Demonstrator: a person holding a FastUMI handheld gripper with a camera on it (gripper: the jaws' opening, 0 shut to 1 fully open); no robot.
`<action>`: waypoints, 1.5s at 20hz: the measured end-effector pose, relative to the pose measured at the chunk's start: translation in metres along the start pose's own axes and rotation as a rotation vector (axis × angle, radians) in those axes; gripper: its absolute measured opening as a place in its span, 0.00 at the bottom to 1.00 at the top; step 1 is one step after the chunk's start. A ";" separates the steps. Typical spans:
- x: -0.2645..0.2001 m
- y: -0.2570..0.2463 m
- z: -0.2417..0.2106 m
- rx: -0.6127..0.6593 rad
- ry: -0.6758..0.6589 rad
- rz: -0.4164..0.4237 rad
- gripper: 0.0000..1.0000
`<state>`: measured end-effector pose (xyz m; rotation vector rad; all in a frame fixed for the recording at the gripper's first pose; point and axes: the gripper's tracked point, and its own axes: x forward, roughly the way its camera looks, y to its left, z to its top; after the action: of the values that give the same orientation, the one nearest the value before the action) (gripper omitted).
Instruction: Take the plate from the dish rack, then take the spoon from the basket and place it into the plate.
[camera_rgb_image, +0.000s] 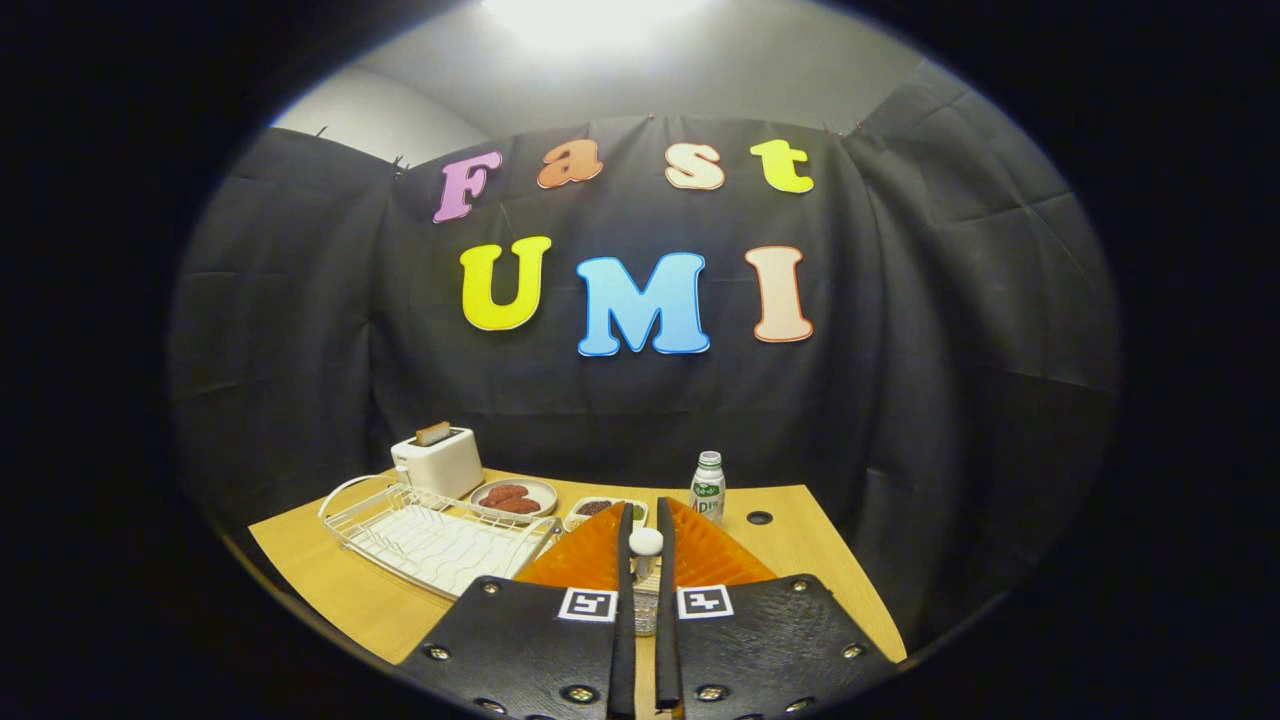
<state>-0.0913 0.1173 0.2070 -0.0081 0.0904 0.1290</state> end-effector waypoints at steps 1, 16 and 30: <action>-0.005 0.002 -0.001 0.007 0.011 0.002 0.08; -0.022 0.062 -0.072 -0.062 0.176 0.142 0.08; 0.003 0.169 -0.123 -0.109 0.313 0.408 0.08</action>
<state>-0.1209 0.2831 0.0834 -0.1196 0.3979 0.5405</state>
